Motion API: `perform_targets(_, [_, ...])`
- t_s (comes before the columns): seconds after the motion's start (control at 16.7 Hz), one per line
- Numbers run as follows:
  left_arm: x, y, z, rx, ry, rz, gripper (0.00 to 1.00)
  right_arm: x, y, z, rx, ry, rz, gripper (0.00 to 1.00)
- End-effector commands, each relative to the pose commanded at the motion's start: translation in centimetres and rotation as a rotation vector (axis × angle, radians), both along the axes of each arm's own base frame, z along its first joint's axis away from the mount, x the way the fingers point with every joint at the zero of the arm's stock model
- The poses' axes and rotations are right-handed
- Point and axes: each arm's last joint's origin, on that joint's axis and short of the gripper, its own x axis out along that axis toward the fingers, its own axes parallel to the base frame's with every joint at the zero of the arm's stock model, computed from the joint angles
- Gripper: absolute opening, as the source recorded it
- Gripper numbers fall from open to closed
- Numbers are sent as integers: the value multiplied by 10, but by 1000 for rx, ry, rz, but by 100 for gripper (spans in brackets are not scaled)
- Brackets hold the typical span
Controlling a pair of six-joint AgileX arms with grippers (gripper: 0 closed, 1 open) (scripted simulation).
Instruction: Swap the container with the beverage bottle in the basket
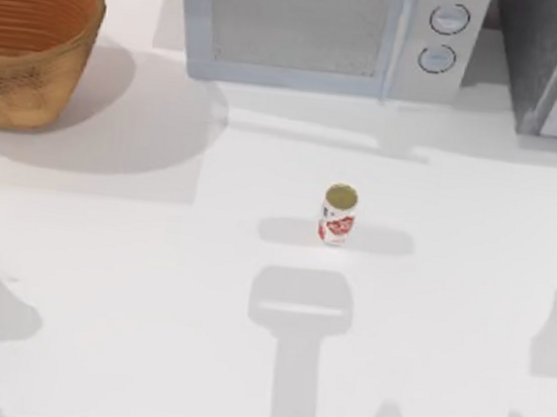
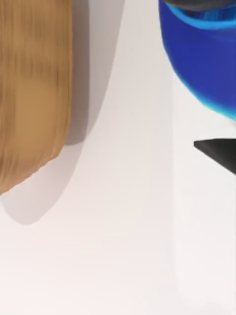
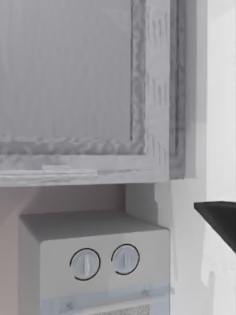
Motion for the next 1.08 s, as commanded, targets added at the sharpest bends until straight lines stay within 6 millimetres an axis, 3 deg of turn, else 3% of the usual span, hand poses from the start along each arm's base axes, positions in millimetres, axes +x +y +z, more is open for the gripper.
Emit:
perform_targets(0.24, [0, 0, 0, 0, 0, 0, 2, 0, 0, 0, 0, 0, 0, 100])
perform_targets(0.3, [0, 0, 0, 0, 0, 0, 0, 0, 0, 0, 0, 0, 0, 100])
perform_targets(0.84, [0, 0, 0, 1, 1, 1, 0, 0, 0, 0, 0, 0, 0, 100])
perform_targets(1.08, [14, 18, 14, 36, -53, 71, 0, 0, 0, 0, 0, 0, 0, 100])
